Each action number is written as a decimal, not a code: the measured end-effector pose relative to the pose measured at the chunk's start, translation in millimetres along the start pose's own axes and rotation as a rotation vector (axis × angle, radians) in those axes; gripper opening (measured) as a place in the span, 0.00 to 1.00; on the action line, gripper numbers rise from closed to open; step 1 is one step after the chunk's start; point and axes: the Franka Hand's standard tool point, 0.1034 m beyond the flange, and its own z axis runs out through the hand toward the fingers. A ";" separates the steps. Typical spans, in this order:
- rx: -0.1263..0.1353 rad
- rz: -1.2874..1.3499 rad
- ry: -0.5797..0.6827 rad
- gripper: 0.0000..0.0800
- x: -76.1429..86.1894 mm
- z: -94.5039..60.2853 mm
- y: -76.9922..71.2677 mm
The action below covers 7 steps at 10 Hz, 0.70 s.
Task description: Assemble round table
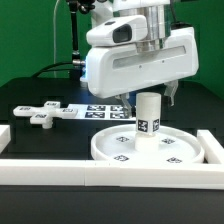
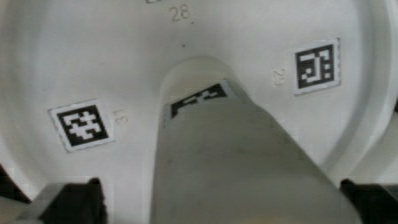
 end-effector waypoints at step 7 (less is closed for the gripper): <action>-0.041 -0.649 -0.053 0.81 -4.9 7.5 -7.5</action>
Offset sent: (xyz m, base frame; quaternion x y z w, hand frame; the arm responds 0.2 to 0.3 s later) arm -0.0069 0.0167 -0.0015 0.0003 -0.0390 -0.3215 0.9461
